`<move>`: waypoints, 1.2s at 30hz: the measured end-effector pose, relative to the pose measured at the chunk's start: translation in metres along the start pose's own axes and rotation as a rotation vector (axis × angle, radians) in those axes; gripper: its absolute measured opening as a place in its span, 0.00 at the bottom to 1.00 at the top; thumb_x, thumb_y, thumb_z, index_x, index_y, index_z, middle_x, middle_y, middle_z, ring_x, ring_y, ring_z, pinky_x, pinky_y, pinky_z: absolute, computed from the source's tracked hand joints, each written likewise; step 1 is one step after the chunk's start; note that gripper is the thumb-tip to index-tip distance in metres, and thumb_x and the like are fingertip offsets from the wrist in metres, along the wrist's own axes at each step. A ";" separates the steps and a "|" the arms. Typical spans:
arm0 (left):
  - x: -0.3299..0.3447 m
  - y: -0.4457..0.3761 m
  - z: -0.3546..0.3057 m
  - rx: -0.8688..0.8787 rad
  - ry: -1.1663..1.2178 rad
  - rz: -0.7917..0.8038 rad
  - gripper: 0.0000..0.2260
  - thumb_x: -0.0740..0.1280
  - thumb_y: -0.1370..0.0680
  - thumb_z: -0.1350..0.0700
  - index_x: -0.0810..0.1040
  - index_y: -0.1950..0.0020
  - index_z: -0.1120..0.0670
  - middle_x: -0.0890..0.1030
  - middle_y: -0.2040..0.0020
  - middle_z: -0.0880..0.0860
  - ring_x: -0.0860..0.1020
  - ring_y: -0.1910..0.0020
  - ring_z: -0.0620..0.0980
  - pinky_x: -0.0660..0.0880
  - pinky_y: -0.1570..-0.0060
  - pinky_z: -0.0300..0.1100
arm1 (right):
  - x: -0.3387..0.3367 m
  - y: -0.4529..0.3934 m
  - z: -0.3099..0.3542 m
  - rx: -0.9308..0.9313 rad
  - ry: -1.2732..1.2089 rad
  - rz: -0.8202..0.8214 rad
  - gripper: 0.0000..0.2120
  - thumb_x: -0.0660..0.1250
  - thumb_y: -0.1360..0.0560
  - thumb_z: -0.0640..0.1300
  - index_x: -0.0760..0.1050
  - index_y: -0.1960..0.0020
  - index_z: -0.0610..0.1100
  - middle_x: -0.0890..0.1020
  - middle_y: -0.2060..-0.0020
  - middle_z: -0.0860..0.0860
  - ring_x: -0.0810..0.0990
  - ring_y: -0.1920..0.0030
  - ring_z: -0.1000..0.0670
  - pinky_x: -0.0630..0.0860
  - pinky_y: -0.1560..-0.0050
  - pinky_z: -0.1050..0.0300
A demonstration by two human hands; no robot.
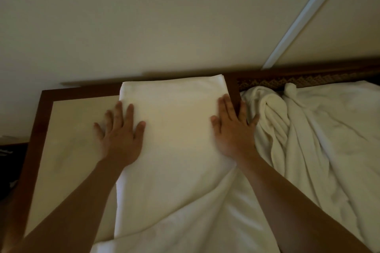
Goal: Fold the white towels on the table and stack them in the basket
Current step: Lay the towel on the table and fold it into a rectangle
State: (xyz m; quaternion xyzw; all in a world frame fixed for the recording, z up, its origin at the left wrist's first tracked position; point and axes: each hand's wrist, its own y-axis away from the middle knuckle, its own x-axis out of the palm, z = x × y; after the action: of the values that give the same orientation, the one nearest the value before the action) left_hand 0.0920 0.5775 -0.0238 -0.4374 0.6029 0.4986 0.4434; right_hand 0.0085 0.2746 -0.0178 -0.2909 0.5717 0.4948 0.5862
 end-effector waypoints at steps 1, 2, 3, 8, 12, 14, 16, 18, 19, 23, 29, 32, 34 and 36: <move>-0.001 0.001 0.003 -0.040 0.010 0.009 0.32 0.37 0.19 0.33 0.43 0.17 0.43 0.44 0.16 0.49 0.44 0.18 0.57 0.43 0.23 0.67 | -0.001 -0.001 -0.004 0.056 -0.007 0.006 0.30 0.38 0.17 0.64 0.36 0.18 0.57 0.39 0.18 0.60 0.37 0.18 0.43 0.36 0.26 0.26; -0.001 0.001 0.006 -0.068 0.018 0.027 0.32 0.37 0.19 0.33 0.42 0.17 0.42 0.44 0.16 0.49 0.43 0.18 0.57 0.43 0.24 0.68 | -0.002 -0.001 -0.007 0.113 -0.013 0.022 0.30 0.37 0.17 0.64 0.36 0.18 0.57 0.39 0.18 0.59 0.36 0.19 0.42 0.36 0.26 0.24; -0.003 0.002 0.007 -0.087 0.022 0.045 0.31 0.38 0.19 0.34 0.42 0.17 0.42 0.43 0.16 0.49 0.42 0.18 0.57 0.43 0.24 0.69 | -0.004 -0.001 -0.011 0.165 -0.011 0.040 0.31 0.36 0.17 0.63 0.36 0.18 0.56 0.40 0.18 0.58 0.35 0.19 0.41 0.37 0.27 0.23; -0.012 -0.006 -0.011 -0.076 0.079 -0.054 0.29 0.53 0.16 0.43 0.50 0.16 0.46 0.39 0.16 0.54 0.41 0.18 0.61 0.40 0.24 0.67 | -0.020 -0.017 0.000 0.198 -0.007 -0.076 0.31 0.44 0.15 0.58 0.40 0.16 0.47 0.39 0.17 0.50 0.37 0.19 0.40 0.40 0.25 0.26; -0.012 -0.037 -0.033 0.156 0.026 -0.031 0.33 0.40 0.20 0.35 0.48 0.16 0.44 0.41 0.16 0.51 0.41 0.18 0.57 0.41 0.23 0.64 | -0.015 -0.045 0.037 -0.302 0.110 -0.055 0.32 0.45 0.16 0.60 0.44 0.16 0.49 0.41 0.17 0.51 0.37 0.18 0.45 0.37 0.23 0.32; -0.013 -0.055 -0.028 0.168 -0.003 0.007 0.35 0.36 0.23 0.32 0.45 0.16 0.41 0.40 0.16 0.48 0.40 0.18 0.54 0.42 0.22 0.63 | -0.012 -0.064 0.038 -0.322 0.145 0.005 0.33 0.43 0.17 0.64 0.42 0.17 0.52 0.40 0.17 0.55 0.36 0.18 0.46 0.36 0.23 0.31; -0.011 -0.065 -0.015 0.140 -0.020 0.006 0.35 0.38 0.23 0.29 0.43 0.17 0.39 0.39 0.16 0.46 0.41 0.17 0.54 0.43 0.23 0.64 | -0.012 -0.081 0.026 -0.160 0.102 -0.013 0.33 0.41 0.18 0.66 0.41 0.17 0.54 0.40 0.18 0.57 0.37 0.18 0.45 0.37 0.25 0.28; -0.011 -0.066 -0.005 0.099 -0.012 0.005 0.35 0.39 0.23 0.29 0.42 0.17 0.39 0.39 0.16 0.46 0.43 0.17 0.56 0.44 0.23 0.65 | -0.011 -0.090 0.016 -0.030 0.041 -0.035 0.32 0.41 0.17 0.63 0.41 0.17 0.54 0.41 0.18 0.59 0.38 0.18 0.42 0.41 0.25 0.25; -0.011 -0.066 -0.004 0.088 -0.008 0.004 0.35 0.38 0.23 0.29 0.42 0.17 0.40 0.39 0.16 0.45 0.44 0.17 0.57 0.44 0.23 0.65 | -0.011 -0.091 0.014 -0.014 0.028 -0.043 0.31 0.41 0.17 0.62 0.42 0.17 0.54 0.41 0.18 0.59 0.39 0.18 0.41 0.41 0.25 0.24; -0.017 -0.066 -0.005 0.090 -0.011 0.017 0.36 0.38 0.24 0.29 0.41 0.17 0.40 0.38 0.17 0.45 0.43 0.17 0.56 0.44 0.23 0.66 | -0.009 -0.090 0.018 -0.012 0.022 -0.074 0.32 0.43 0.17 0.62 0.43 0.17 0.53 0.43 0.18 0.59 0.40 0.18 0.39 0.42 0.26 0.23; -0.016 -0.067 0.001 0.062 0.209 -0.038 0.31 0.56 0.20 0.34 0.59 0.18 0.43 0.47 0.16 0.50 0.49 0.18 0.55 0.46 0.22 0.62 | -0.016 -0.088 0.022 0.017 0.021 -0.041 0.33 0.43 0.17 0.62 0.41 0.17 0.51 0.40 0.17 0.55 0.38 0.18 0.41 0.39 0.26 0.23; -0.027 -0.036 0.014 -0.035 0.519 -0.172 0.19 0.68 0.20 0.51 0.75 0.29 0.53 0.62 0.19 0.53 0.66 0.23 0.54 0.63 0.26 0.47 | -0.027 -0.054 0.029 0.026 -0.022 -0.061 0.32 0.47 0.16 0.60 0.45 0.16 0.50 0.41 0.17 0.53 0.38 0.18 0.41 0.39 0.26 0.24; -0.034 0.010 0.029 -0.089 0.654 -0.166 0.11 0.69 0.20 0.56 0.80 0.38 0.51 0.77 0.31 0.52 0.79 0.38 0.50 0.72 0.39 0.41 | -0.030 -0.013 0.041 0.000 -0.068 -0.034 0.29 0.48 0.16 0.59 0.51 0.18 0.51 0.45 0.17 0.52 0.39 0.18 0.41 0.40 0.27 0.24; -0.035 0.069 0.048 -0.040 0.715 -0.019 0.06 0.71 0.22 0.53 0.80 0.47 0.42 0.83 0.48 0.48 0.81 0.54 0.43 0.74 0.50 0.40 | -0.030 0.034 0.055 -0.034 -0.138 0.013 0.26 0.48 0.15 0.58 0.58 0.20 0.51 0.51 0.17 0.51 0.41 0.18 0.40 0.40 0.26 0.24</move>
State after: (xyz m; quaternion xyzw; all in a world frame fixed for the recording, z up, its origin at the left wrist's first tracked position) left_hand 0.0376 0.6360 0.0202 -0.5984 0.7059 0.3218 0.2002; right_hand 0.0029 0.3281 0.0284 -0.2625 0.5235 0.5272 0.6158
